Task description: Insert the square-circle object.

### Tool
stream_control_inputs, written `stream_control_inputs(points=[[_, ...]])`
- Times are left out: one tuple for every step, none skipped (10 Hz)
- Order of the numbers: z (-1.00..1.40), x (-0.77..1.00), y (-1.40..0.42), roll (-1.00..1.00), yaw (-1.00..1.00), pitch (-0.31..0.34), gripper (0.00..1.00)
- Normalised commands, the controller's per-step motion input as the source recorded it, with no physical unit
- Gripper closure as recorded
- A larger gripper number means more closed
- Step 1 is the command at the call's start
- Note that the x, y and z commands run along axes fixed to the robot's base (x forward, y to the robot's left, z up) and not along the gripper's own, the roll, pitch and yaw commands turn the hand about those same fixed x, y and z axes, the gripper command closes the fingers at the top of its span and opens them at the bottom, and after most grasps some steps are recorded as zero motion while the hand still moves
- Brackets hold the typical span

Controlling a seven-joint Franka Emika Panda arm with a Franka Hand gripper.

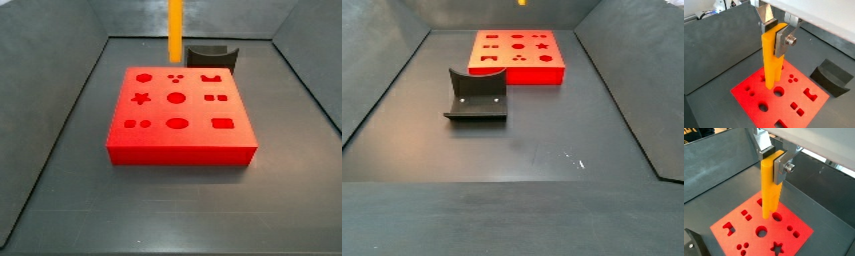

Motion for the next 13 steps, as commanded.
stream_control_inputs(points=[[-0.35, 0.00, 0.00, -0.17, -0.55, -0.094, 1.00], [-0.19, 0.03, 0.00, -0.20, -0.88, -0.110, 1.00], [-0.13, 0.15, 0.00, -0.17, -0.90, 0.000, 1.00], [-0.02, 0.05, 0.00, -0.13, -0.99, 0.000, 1.00], [-0.01, 0.03, -0.01, -0.12, -1.00, 0.003, 1.00], [-0.08, 0.00, 0.00, -0.07, -1.00, 0.050, 1.00], [-0.07, 0.00, 0.00, -0.04, -0.99, 0.110, 1.00], [-0.08, 0.00, 0.00, -0.04, -0.99, 0.119, 1.00], [-0.09, 0.00, 0.00, -0.03, -0.99, 0.114, 1.00], [-0.09, 0.00, 0.00, -0.03, -1.00, 0.111, 1.00], [-0.09, 0.00, 0.00, -0.03, -1.00, 0.111, 1.00], [-0.09, 0.00, 0.00, -0.03, -1.00, 0.109, 1.00], [-0.09, 0.00, 0.00, -0.02, -1.00, 0.106, 1.00]])
